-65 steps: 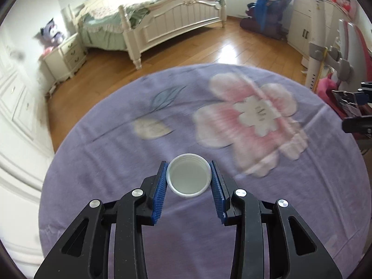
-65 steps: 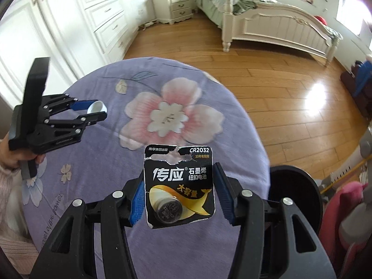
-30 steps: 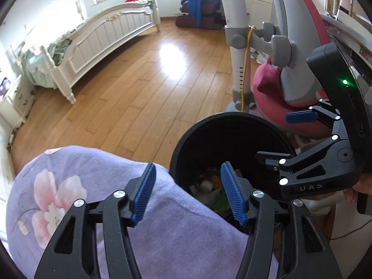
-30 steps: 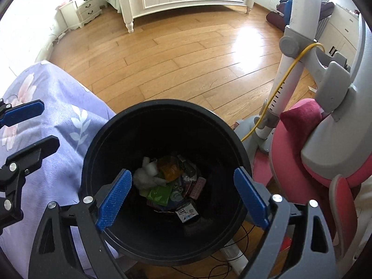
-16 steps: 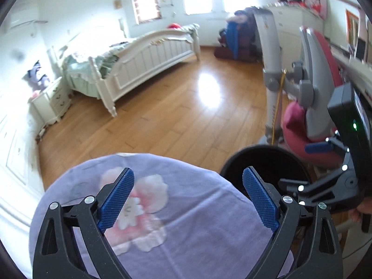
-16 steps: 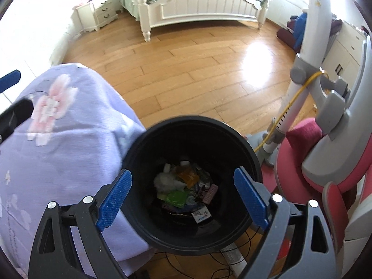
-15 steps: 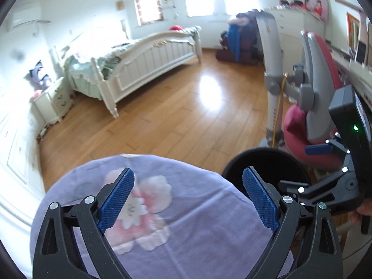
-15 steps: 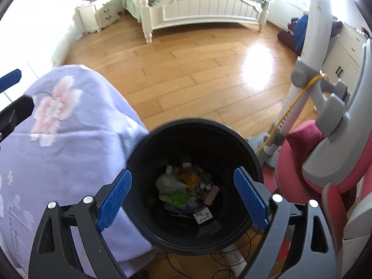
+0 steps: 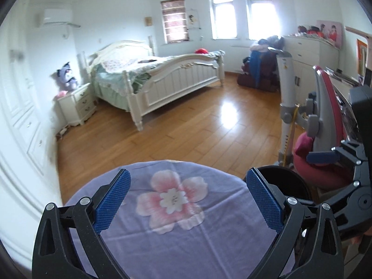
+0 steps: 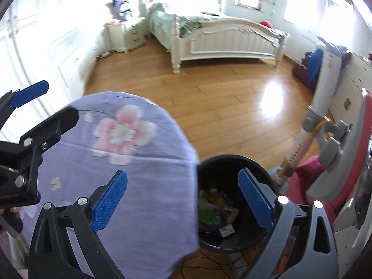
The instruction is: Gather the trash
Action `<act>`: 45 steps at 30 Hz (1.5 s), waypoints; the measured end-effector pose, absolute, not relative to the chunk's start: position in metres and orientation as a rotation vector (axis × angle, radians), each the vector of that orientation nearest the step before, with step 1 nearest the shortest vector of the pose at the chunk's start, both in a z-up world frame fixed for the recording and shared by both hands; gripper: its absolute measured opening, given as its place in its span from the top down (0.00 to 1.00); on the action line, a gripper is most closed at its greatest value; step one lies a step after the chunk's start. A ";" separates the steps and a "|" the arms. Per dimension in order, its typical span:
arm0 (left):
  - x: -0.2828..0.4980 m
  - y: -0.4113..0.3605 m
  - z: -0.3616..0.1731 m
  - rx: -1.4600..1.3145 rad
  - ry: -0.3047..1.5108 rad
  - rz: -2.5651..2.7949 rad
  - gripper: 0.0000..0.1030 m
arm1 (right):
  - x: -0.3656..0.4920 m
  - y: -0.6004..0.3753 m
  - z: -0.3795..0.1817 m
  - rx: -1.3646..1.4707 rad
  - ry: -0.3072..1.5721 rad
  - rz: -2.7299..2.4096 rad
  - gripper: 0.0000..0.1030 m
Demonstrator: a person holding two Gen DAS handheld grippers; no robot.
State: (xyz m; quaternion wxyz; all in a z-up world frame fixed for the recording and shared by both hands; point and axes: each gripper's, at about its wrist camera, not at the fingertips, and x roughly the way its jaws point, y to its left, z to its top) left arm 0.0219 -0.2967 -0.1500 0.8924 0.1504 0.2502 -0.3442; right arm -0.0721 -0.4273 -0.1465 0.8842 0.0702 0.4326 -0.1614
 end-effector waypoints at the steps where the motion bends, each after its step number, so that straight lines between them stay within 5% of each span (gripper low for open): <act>1: 0.021 -0.281 -0.146 0.295 0.519 -0.690 0.05 | -0.069 -0.417 -0.145 0.148 0.891 -0.325 0.08; 19: 0.024 -0.088 -0.119 0.064 0.529 -0.427 0.05 | -0.023 -0.242 -0.126 0.128 0.862 -0.108 0.08; 45: 0.053 -0.041 -0.117 -0.009 0.520 -0.385 0.05 | -0.006 -0.201 -0.132 0.085 0.901 -0.134 0.06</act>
